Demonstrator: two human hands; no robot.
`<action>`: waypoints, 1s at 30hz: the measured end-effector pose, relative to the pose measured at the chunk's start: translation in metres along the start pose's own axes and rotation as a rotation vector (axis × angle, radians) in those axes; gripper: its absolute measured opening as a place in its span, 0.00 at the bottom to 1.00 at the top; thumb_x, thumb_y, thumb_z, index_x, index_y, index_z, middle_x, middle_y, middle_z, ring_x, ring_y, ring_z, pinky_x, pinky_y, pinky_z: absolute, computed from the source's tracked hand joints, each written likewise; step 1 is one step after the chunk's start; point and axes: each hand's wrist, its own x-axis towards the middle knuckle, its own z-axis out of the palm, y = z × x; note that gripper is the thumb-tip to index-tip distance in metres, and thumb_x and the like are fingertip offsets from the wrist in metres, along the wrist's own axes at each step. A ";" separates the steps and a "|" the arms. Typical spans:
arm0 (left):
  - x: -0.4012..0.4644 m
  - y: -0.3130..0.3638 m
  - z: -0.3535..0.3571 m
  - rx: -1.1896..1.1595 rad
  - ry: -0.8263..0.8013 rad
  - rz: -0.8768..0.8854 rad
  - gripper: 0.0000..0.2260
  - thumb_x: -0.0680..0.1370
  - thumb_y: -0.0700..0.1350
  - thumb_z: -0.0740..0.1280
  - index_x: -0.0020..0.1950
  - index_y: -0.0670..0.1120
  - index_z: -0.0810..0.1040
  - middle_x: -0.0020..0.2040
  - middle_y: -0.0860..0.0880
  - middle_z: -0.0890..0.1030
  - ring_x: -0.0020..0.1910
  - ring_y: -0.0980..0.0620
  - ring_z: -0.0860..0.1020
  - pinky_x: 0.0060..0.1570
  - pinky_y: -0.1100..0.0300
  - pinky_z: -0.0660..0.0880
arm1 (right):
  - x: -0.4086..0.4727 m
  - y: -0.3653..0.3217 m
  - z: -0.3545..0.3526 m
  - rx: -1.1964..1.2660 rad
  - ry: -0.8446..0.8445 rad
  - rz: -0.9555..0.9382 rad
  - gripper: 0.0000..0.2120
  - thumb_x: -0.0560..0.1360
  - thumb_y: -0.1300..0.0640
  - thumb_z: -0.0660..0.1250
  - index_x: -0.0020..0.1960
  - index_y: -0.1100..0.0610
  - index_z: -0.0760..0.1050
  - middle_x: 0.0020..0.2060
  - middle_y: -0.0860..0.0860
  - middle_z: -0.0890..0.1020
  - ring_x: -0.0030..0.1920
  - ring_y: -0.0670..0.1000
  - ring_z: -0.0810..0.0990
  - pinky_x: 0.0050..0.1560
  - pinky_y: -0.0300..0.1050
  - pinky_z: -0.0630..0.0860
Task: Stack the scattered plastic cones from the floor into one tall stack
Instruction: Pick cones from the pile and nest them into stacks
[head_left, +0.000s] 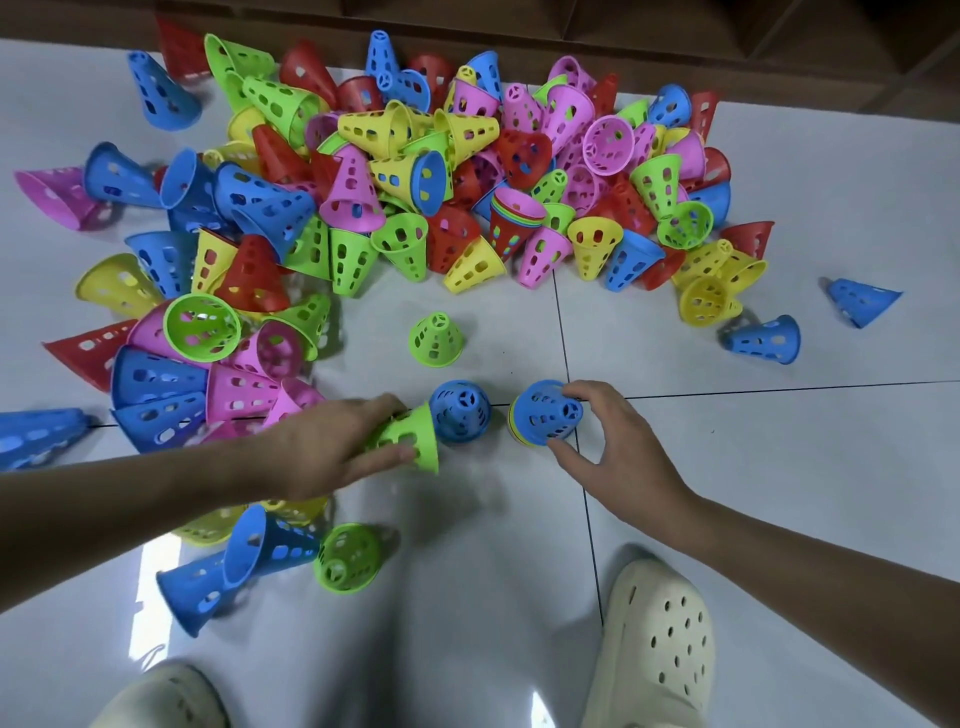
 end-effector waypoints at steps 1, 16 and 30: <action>0.000 0.003 -0.009 -0.054 0.073 0.036 0.24 0.79 0.69 0.55 0.62 0.52 0.71 0.45 0.58 0.78 0.41 0.63 0.77 0.43 0.64 0.74 | 0.000 -0.001 0.001 0.005 -0.001 -0.004 0.20 0.74 0.55 0.72 0.64 0.50 0.71 0.59 0.41 0.75 0.60 0.39 0.72 0.59 0.27 0.66; 0.053 0.034 -0.029 0.052 0.208 0.172 0.23 0.73 0.55 0.75 0.65 0.47 0.79 0.50 0.55 0.74 0.44 0.61 0.69 0.45 0.73 0.65 | -0.002 -0.018 0.011 -0.051 0.106 -0.361 0.09 0.74 0.63 0.69 0.54 0.59 0.77 0.50 0.49 0.78 0.55 0.52 0.75 0.57 0.45 0.73; -0.005 -0.017 -0.042 0.145 -0.103 -0.023 0.26 0.75 0.67 0.59 0.60 0.49 0.79 0.49 0.55 0.77 0.44 0.56 0.79 0.47 0.56 0.79 | -0.019 -0.071 0.101 -0.035 -0.272 -0.722 0.16 0.71 0.61 0.74 0.56 0.63 0.78 0.51 0.59 0.79 0.51 0.58 0.76 0.53 0.52 0.74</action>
